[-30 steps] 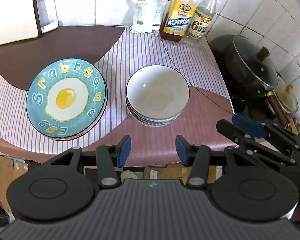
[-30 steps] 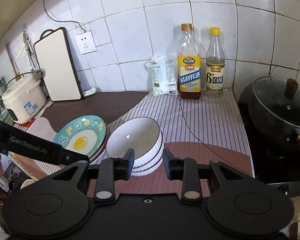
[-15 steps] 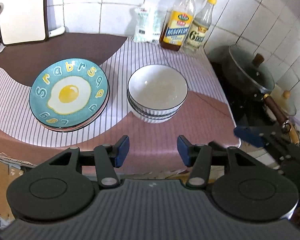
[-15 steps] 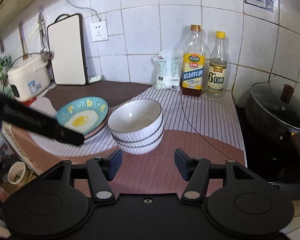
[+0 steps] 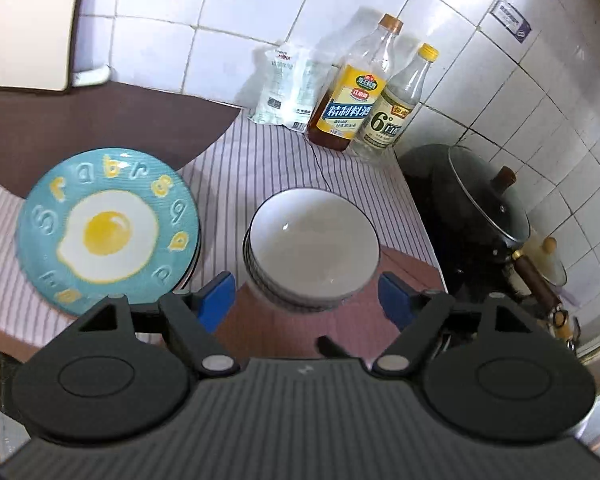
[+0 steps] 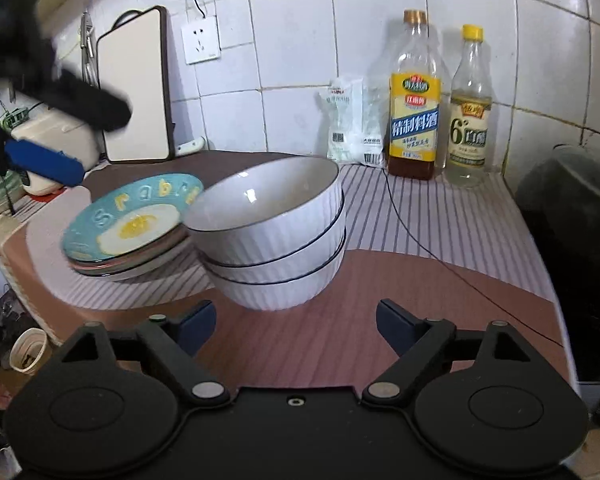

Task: Organize plates and bowls
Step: 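Grasp the bowl stack rim with the left tool while the right tool supports its base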

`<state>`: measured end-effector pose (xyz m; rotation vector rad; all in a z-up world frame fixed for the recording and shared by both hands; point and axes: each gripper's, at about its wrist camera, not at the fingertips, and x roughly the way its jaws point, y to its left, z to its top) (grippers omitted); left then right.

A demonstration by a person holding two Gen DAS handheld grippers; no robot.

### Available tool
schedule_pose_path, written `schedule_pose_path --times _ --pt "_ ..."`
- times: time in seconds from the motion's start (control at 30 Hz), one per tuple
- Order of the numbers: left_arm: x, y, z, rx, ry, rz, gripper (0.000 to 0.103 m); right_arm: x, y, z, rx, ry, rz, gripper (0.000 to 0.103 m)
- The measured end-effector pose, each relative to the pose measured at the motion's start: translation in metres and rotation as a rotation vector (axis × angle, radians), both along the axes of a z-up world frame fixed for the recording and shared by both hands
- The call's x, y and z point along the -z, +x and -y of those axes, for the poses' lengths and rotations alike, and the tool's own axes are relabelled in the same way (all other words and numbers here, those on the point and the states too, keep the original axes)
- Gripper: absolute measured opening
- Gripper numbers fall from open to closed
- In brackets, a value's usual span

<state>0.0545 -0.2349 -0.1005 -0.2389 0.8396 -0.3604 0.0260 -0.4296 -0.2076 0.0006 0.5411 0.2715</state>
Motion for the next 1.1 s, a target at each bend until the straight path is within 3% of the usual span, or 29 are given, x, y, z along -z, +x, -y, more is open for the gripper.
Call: schedule_pose_path --times 0.13,0.3,0.4,0.63,0.73,0.77,0.87,1.1 --pt "0.024 0.032 0.008 0.016 0.024 -0.052 0.078 0.021 0.021 -0.004 0.009 0.043 0.004 0.092" --pt "0.055 0.068 0.003 -0.047 -0.017 -0.166 0.073 0.037 0.038 -0.013 -0.034 0.089 -0.005 0.092" --pt "0.062 0.08 0.002 -0.058 -0.036 -0.173 0.063 0.04 0.041 -0.02 -0.057 0.089 0.025 0.092" --pt "0.069 0.106 0.022 0.031 0.076 -0.17 0.044 0.047 0.053 -0.026 -0.101 0.057 0.049 0.093" --pt "0.079 0.118 0.029 0.023 0.161 -0.23 0.032 0.049 0.058 -0.026 -0.112 0.047 0.052 0.094" --pt "0.081 0.12 0.028 0.023 0.141 -0.242 0.028 0.05 0.059 -0.027 -0.113 0.041 0.058 0.094" --pt "0.082 0.12 0.023 0.012 0.113 -0.244 0.029 0.051 0.059 -0.029 -0.113 0.034 0.07 0.095" --pt "0.082 0.112 0.029 0.047 0.155 -0.203 0.028 0.055 0.058 -0.029 -0.129 0.026 0.097 0.095"
